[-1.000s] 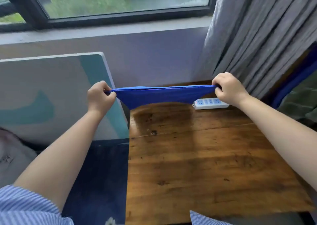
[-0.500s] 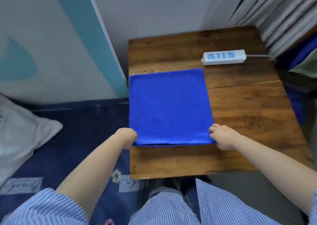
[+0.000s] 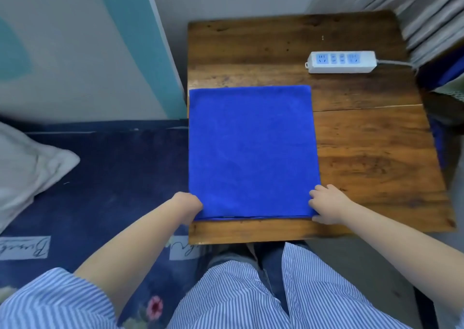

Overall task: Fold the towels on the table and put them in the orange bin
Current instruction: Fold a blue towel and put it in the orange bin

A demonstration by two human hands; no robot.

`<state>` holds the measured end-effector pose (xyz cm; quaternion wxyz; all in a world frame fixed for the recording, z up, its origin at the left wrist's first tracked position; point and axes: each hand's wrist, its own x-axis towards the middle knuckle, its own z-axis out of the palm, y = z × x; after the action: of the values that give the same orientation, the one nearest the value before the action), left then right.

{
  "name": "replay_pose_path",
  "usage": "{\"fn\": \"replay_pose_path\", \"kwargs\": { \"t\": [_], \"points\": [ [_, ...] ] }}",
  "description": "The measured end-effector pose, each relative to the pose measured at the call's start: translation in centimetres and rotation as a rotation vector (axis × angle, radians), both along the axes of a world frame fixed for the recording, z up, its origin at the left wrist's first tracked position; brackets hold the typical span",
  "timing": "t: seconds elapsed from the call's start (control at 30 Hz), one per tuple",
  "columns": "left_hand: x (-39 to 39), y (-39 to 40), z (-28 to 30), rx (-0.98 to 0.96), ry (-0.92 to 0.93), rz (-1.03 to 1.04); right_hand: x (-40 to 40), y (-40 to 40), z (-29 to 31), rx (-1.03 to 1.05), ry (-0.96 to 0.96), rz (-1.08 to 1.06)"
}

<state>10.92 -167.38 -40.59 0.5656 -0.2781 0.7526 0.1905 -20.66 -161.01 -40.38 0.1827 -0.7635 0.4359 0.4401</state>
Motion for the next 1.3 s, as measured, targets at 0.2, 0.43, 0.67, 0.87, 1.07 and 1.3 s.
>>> {"fn": "replay_pose_path", "kwargs": {
  "t": [0.2, 0.43, 0.67, 0.87, 1.07, 1.3],
  "points": [
    [-1.1, -6.7, 1.7, -0.14, 0.093, 0.107, -0.5, -7.4, 1.9, -0.148, -0.136, -0.175],
    [-4.1, -15.7, 2.7, -0.58, 0.402, 0.52, -3.1, -17.3, 3.0, -0.389, -0.268, -0.537],
    [-5.9, -21.3, 0.2, -0.718, 0.438, 0.81, -4.9, -23.9, 1.2, -0.513, -0.293, -0.621],
    [-5.6, -24.6, -2.4, -0.741, 0.421, 0.808, -5.5, -27.9, -1.1, -0.367, -0.352, -0.766],
    [-4.3, -26.9, -4.5, -0.721, 0.508, 0.91, -7.0, -30.1, -2.4, -0.283, -0.41, -0.947],
    [-5.1, -28.4, -5.2, -0.721, 0.539, 1.035, -6.6, -30.5, -3.1, -0.457, -0.381, -0.938]
  ]
}}
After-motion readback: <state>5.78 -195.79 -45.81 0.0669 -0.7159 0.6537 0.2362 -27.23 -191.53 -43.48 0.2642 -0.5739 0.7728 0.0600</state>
